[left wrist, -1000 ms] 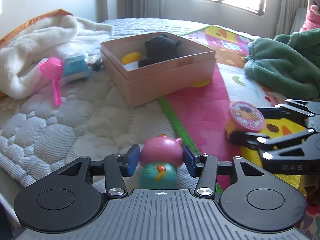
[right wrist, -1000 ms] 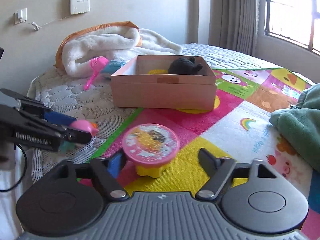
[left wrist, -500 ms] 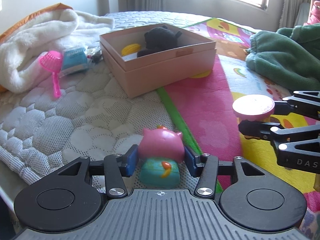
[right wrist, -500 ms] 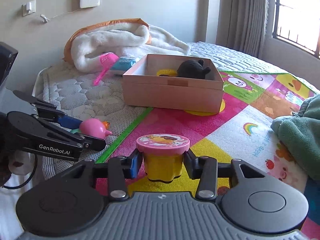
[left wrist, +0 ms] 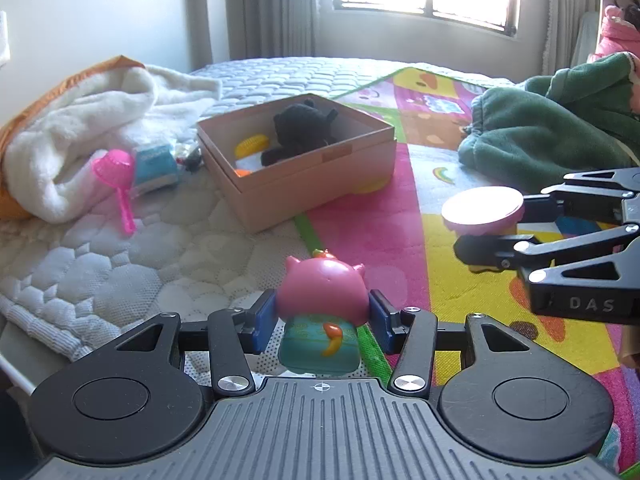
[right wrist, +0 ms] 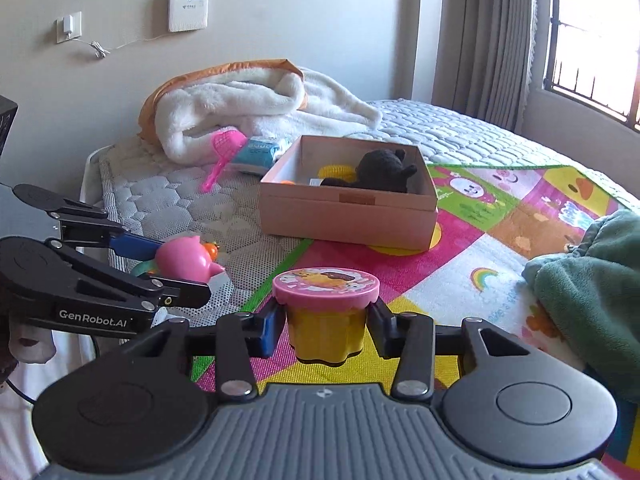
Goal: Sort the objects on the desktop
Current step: 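Carry the jar with the right gripper and the toy with the left into the pink box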
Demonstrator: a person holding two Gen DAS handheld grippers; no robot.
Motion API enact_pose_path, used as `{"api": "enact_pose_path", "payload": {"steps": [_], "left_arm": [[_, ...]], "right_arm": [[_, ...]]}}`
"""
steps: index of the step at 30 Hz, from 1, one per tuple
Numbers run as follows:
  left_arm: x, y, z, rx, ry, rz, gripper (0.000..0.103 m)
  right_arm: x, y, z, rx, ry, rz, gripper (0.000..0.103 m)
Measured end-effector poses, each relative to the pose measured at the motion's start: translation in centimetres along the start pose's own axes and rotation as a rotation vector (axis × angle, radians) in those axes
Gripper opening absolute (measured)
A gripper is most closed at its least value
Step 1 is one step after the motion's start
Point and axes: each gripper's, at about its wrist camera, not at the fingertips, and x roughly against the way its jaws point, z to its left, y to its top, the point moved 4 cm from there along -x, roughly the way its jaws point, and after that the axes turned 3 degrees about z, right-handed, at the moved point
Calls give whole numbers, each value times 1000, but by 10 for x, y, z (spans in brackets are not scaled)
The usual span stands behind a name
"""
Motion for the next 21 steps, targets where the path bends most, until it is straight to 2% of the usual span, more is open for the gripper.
{"api": "enact_pose_path", "payload": {"steps": [6,15,18,21], "left_arm": [[-3,14,2,4,19,-7,54],[-26,51,15,13,34,-33,53],[-32,74,22,28,43,-79,53],[-31,111,29,26,49,-170,53]], "right_arm": [[4,9,-3,-6,13,-16,44],[-16,31,-17,-11,53,-39,44],[-23,56,-29,-24,61,-76,44],[-24,105,-48,-52,83,-147,44]]}}
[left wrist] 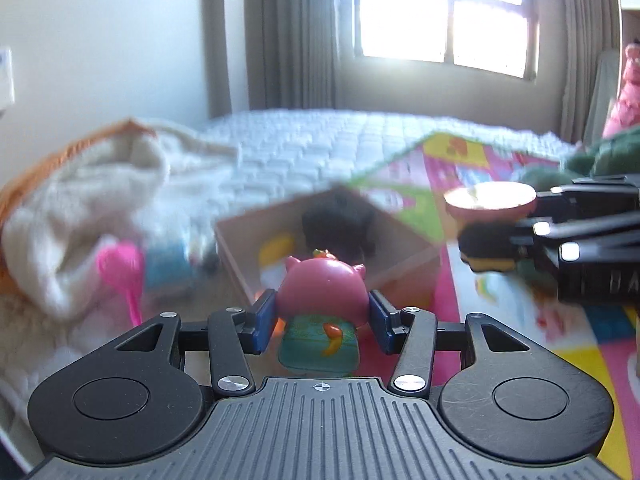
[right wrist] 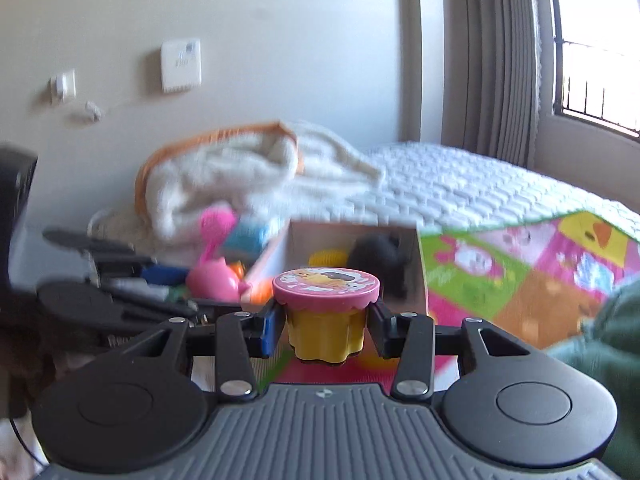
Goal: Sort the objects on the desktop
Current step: 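Carry the jar with the right gripper and the toy with the left into the pink box, then grasp the blue wipes packet with the right gripper beside the white bottle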
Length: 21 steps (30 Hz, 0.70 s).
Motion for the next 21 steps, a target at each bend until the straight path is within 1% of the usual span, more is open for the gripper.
{"api": "enact_pose_path", "payload": {"steps": [2,3,4,5,6,7,8,10,12,15,17,18,19,20,21], "left_arm": [[-9,23,2,-6,16,-43,54],[-15,31,4,-1,28,-52,55],[-23,37,7,13,34,-49,60],[-29,38,11,32,30,-36,77],[-33,36,16,56,28,-26,93],[-35,30,22,77,38,-20,97],[-35,20,30,88,53,-8,97],[-39,-2,44,95,98,52,97],[-43,-23,63,129,129,113,97],[-48,-44,94,208,136,180,101],[-49,-50,115,258,146,189,101],[-50,-51,124,273,147,185,102],[-49,-53,132,285,149,177,102],[-47,-54,138,295,153,167,102],[-46,-55,143,300,157,157,103]], "right_arm": [[-7,37,-11,-27,24,-43,44],[-12,54,-16,-44,33,-57,44],[-19,68,-21,-61,38,-60,46],[-27,80,-25,-78,40,-59,58],[-34,89,-28,-91,42,-61,63],[-41,94,-30,-95,38,-69,65],[-48,98,-31,-88,28,-74,65],[-63,100,-29,-69,8,-72,65],[-82,99,-24,-56,-3,-51,65],[-115,98,-11,-28,6,3,65],[-145,102,7,-6,51,65,64],[-164,105,16,-9,86,115,63],[-184,109,23,-32,123,176,57],[-208,111,29,-76,161,249,45],[-232,112,34,-119,185,325,41]]}}
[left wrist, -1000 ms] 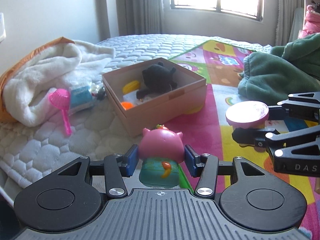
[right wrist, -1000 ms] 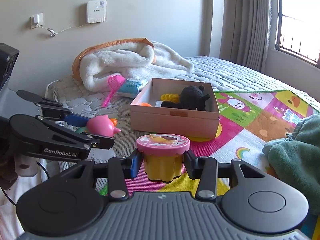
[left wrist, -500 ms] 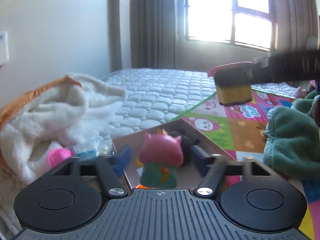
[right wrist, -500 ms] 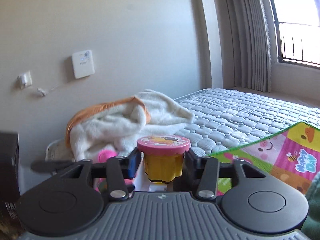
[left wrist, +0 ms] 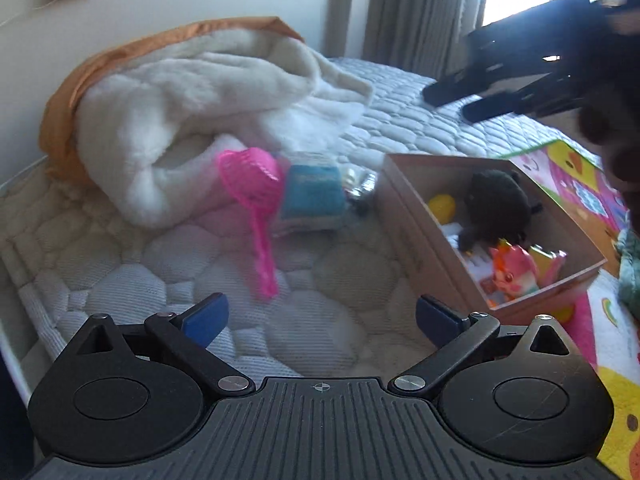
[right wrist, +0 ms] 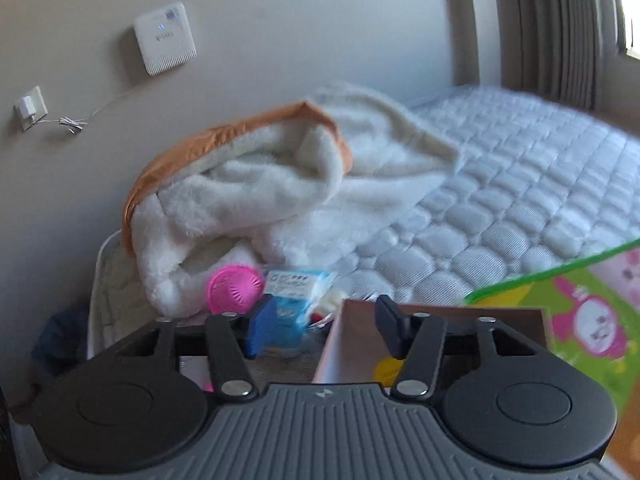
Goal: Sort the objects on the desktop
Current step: 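Grasp the blue wipes packet with the right gripper beside the white bottle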
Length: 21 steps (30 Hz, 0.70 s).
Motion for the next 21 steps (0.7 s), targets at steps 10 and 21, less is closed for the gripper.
{"api": "enact_pose_path", "payload": {"steps": [10,21], "left_arm": [[-15,-17,48,57,-36,-13,103],[-12,-29,45,50,-62,3,103]], "right_arm": [[-162,43,-34,-158,-189,334,47],[-158,24,28,25,-119,366,2]]}}
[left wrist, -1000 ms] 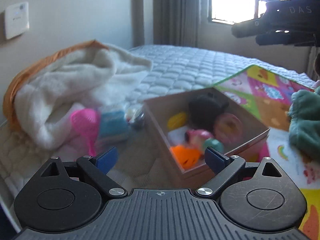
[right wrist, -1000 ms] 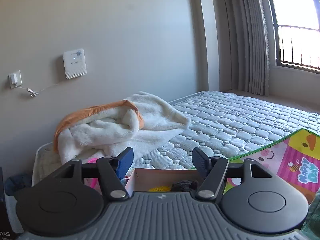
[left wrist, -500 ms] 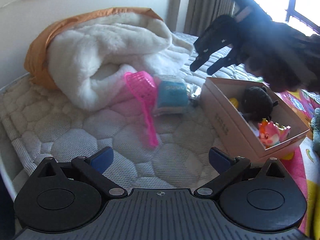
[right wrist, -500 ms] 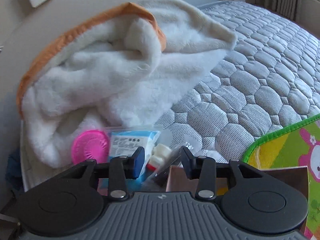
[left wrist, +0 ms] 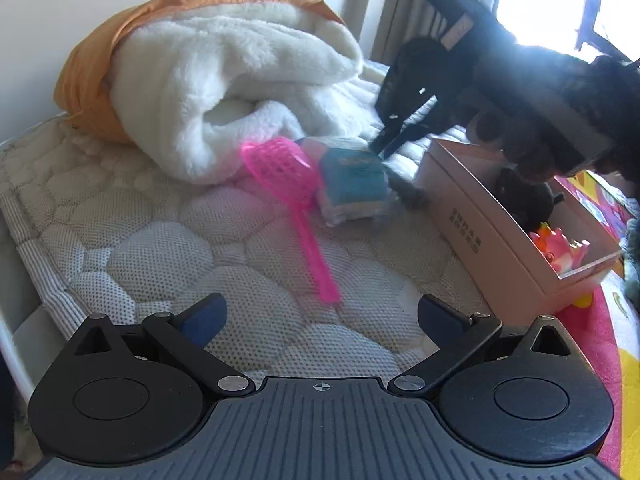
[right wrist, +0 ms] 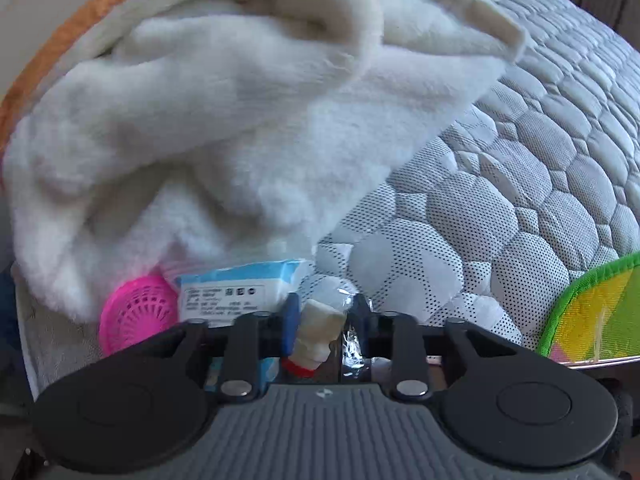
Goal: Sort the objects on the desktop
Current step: 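Grasp the blue wipes packet with the right gripper beside the white bottle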
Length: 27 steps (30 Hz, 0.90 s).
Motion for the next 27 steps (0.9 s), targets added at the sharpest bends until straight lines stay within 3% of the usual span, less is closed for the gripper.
{"api": "enact_pose_path", "payload": {"steps": [2,5,9,10,12,13,14,19,21,22,23,27], "left_arm": [[2,-2,-6,-17,-5,8,103],[4,-5,-16,-36,3,24,103],[9,-5,-19,-35,107,37,103],[8,-5,-17,-28,144,44,103],[3,-2,-8,-9,186,71,103],[0,-2,-3,0,190,86,103],[-3,-1,1,6,189,98,103],[-11,-3,10,7,175,136,103],[-13,-5,11,11,160,137,103],[-12,-6,12,8,152,135,103],[-9,-7,11,2,143,133,103],[0,-10,2,-59,88,115,103]], "right_arm": [[13,-13,10,-1,54,13,0],[32,-37,26,81,63,8,0],[47,-46,19,29,96,-21,1],[51,-44,16,9,98,-45,6],[56,-40,15,4,98,-99,34],[58,-38,16,-1,108,-122,54],[57,-35,17,-10,118,-143,60],[15,-23,36,-24,147,-108,61],[-1,-23,42,-11,106,-108,62],[-6,-24,43,14,73,-114,56],[-8,-26,45,42,57,-113,51],[17,-39,47,85,61,-152,48]]}}
